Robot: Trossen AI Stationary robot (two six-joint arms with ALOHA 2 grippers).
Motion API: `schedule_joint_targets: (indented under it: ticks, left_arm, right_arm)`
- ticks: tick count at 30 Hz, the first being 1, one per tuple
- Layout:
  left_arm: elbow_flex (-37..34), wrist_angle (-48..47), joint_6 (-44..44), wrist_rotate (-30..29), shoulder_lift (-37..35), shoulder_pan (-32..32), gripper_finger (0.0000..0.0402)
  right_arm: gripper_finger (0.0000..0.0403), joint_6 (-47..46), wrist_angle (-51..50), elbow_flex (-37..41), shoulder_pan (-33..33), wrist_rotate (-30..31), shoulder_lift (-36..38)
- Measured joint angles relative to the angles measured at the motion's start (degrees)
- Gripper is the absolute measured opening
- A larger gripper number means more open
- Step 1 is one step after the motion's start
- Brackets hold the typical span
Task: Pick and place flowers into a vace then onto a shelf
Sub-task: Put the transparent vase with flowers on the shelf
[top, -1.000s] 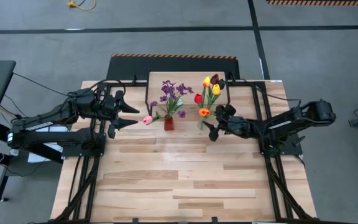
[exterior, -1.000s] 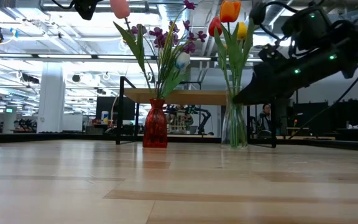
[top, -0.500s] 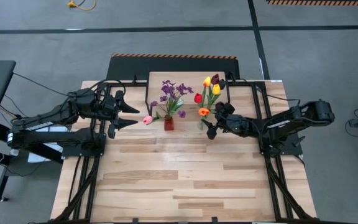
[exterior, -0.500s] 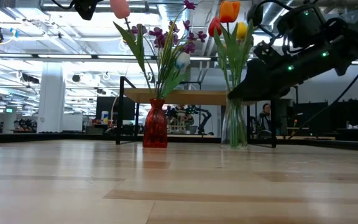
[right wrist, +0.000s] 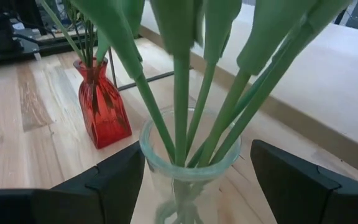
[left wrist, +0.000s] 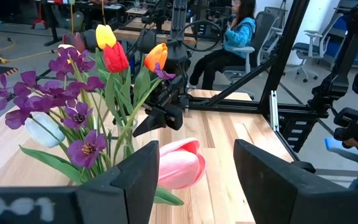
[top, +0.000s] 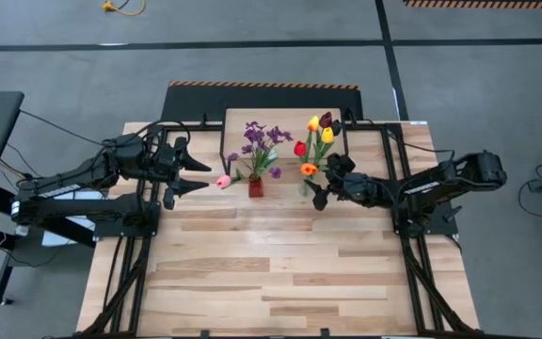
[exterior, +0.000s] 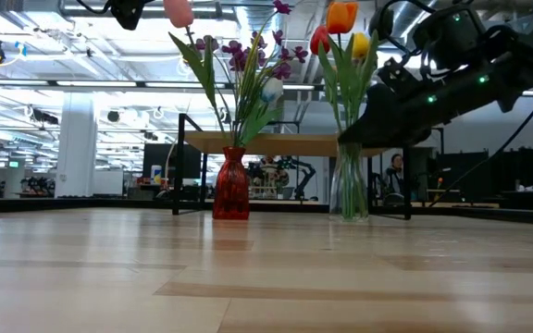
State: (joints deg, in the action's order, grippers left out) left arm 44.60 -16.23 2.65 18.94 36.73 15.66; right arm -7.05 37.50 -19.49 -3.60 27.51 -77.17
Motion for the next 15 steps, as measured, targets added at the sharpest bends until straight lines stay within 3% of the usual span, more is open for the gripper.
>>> schedule_joint_targets:
  ticks: [15]
  left_arm:
    - [0.0,-1.2,0.0,0.0,0.0,0.0,0.0197]
  right_arm:
    - [0.0272,0.0,1.2,0.0,0.0,0.0,0.0]
